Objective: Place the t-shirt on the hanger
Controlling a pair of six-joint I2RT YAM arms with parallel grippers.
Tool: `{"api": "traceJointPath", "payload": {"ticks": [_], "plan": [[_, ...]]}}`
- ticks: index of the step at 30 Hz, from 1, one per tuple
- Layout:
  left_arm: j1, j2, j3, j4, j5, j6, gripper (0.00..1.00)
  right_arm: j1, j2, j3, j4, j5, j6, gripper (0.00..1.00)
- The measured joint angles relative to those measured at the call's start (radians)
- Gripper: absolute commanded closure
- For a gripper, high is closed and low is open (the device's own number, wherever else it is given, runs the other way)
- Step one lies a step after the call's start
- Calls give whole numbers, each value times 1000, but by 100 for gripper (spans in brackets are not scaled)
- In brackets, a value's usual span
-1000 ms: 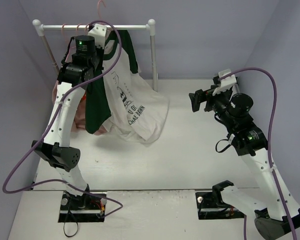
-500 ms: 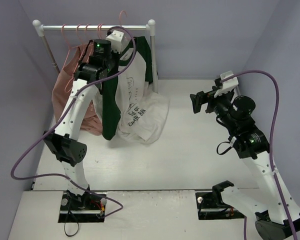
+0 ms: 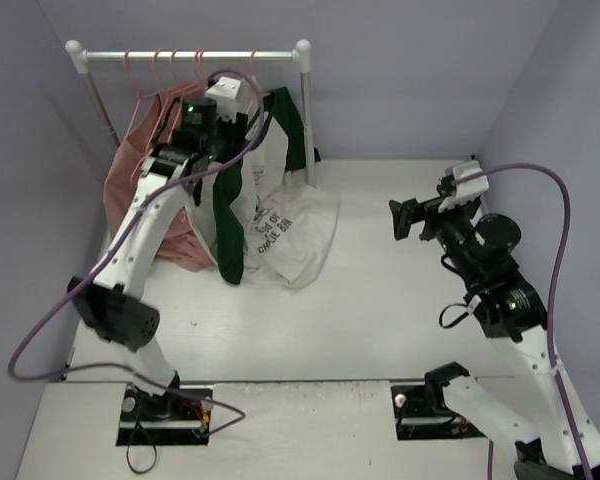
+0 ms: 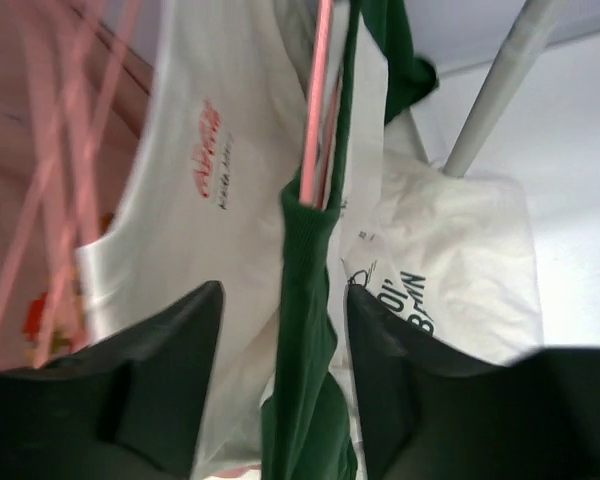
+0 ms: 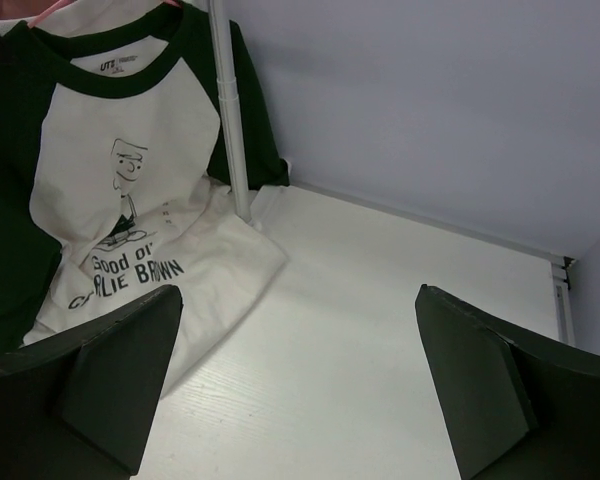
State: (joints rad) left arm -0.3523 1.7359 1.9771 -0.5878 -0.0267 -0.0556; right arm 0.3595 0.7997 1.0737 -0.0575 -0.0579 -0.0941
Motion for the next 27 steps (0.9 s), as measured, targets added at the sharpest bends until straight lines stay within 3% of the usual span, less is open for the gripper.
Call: {"api": "traceJointPath", "payload": {"ticks": [7,19,23,27], "plan": [[1,-342,-69,14,-48,23,28,0,-85,-3,1,110,-3,0],[6,-1009,-467,-62,-242,40,22,0,-268,-78,0,360,-37,0],[6,-1098,-582,-111,-292,41,20,0,-253,-78,0,512,-10,0],[6,-1110,-635,-166,-322,39,19,0,-224,-78,-5,571,7,0]]}}
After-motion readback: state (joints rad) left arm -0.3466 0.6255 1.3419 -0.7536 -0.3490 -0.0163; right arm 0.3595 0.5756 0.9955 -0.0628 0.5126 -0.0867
